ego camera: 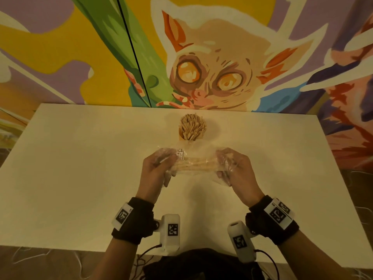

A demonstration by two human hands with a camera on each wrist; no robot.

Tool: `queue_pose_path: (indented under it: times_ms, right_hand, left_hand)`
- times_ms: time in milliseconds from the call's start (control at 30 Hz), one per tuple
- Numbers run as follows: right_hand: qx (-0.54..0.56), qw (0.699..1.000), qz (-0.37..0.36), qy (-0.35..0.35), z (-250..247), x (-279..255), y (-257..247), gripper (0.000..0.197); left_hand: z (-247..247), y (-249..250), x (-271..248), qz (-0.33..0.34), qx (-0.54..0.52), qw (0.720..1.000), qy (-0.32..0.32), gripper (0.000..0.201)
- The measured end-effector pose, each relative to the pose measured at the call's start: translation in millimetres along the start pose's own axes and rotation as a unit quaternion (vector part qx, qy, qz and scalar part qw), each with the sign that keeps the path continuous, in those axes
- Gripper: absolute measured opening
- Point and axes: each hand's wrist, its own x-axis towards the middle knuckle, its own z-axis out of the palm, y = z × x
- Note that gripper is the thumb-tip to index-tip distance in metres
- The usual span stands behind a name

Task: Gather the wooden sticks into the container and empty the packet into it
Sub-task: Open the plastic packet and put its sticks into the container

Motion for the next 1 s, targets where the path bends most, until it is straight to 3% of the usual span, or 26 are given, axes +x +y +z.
queue_pose_path:
  times_ms: [167, 267, 400, 667, 867, 1000]
  right_hand:
    - [-0.012, 0.999, 0.008, 0.034, 8, 2, 7, 0.037]
    - [0.01, 0.998, 0.038, 0.05, 13, 2, 10, 0.033]
    - [0.004, 0.997, 0.038, 0.074, 9, 4, 8, 0.026]
    - [-0.024, 0.995, 0.018, 0.091, -19, 8, 10, 0.026]
    - [-0.053, 0.994, 0.016, 0.09, -42, 13, 9, 0.04]
    - [-0.058, 0.991, 0.02, 0.119, -65, 12, 12, 0.03]
  left_hand:
    - [11, -3, -2, 0.029, 0.062, 0.996, -0.052, 0.012]
    - [23, -3, -6, 0.019, 0.05, 0.996, -0.068, 0.017]
    - [18, -4, -4, 0.003, -0.002, 1.0, -0.006, 0.02]
    - [-15, -5, 9, 0.003, 0.038, 0.997, 0.06, 0.014]
    - [-33, -13, 8, 0.002, 0.127, 0.992, 0.023, 0.01]
    - [-53, -29, 7, -0.035, 0.133, 0.99, 0.038, 0.008]
